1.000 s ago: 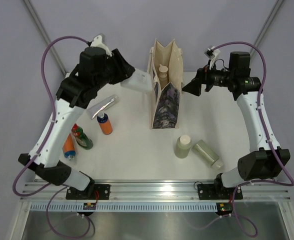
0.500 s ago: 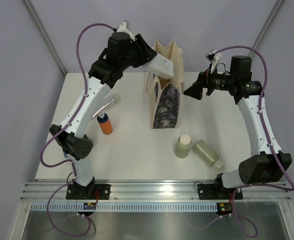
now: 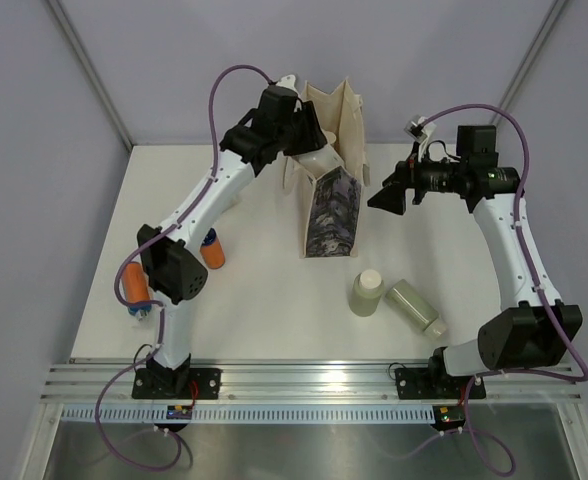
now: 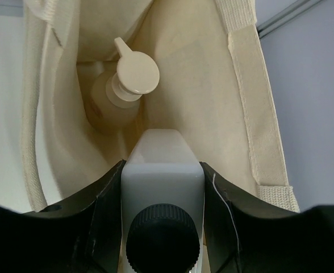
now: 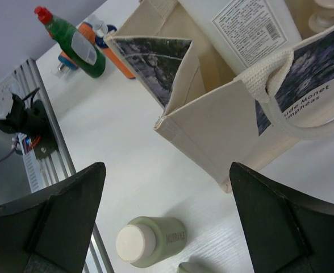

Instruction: Place the personal care products into the canvas bag

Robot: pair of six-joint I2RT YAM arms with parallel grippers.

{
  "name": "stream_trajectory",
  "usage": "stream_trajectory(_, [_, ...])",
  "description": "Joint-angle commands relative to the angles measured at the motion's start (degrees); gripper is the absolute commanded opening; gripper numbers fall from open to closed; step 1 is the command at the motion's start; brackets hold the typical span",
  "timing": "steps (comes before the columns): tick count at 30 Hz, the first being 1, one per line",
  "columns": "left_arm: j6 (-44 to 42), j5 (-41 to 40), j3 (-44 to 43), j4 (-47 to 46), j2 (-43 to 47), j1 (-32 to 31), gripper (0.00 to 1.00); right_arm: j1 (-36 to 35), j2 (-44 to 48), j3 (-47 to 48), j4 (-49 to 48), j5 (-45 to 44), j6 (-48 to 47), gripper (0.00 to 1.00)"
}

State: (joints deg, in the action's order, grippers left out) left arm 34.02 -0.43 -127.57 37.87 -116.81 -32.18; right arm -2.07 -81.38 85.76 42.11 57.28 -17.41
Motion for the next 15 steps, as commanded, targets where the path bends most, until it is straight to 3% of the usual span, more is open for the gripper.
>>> stream_trajectory(1, [-1.41,1.83,-4.80,-7.28,0.72,-2.18,0.46,0.22,-1.14,-0.68,5.08,4.16,-9.21,0.99])
stream_trajectory(5, [-1.15,2.18,-4.53,-6.40,-0.96,-2.71,0.64,0.22,-1.23,-1.91,16.05,8.10,-22.98,0.99])
stream_trajectory(6, [-1.24,2.01,-4.44,-6.23,-1.05,-2.80,0.66,0.13,-1.58,-1.82,20.25,9.25,-33.37,0.99])
stream_trajectory(9, [-2.11,1.48,-4.53,-5.87,-1.14,-2.71,0.77,-0.66,-1.59,-2.87,31.61,10.23,-47.23,0.99])
stream_trajectory(12, [-3.52,0.78,-4.53,-6.14,-0.35,-2.62,0.86,-2.24,-0.36,-5.50,34.18,7.24,-51.48,0.99])
stream_trajectory(15, [-4.92,0.69,-4.44,-6.23,1.06,-2.36,0.89,-5.48,2.62,-9.54,30.94,2.06,-49.75,1.00])
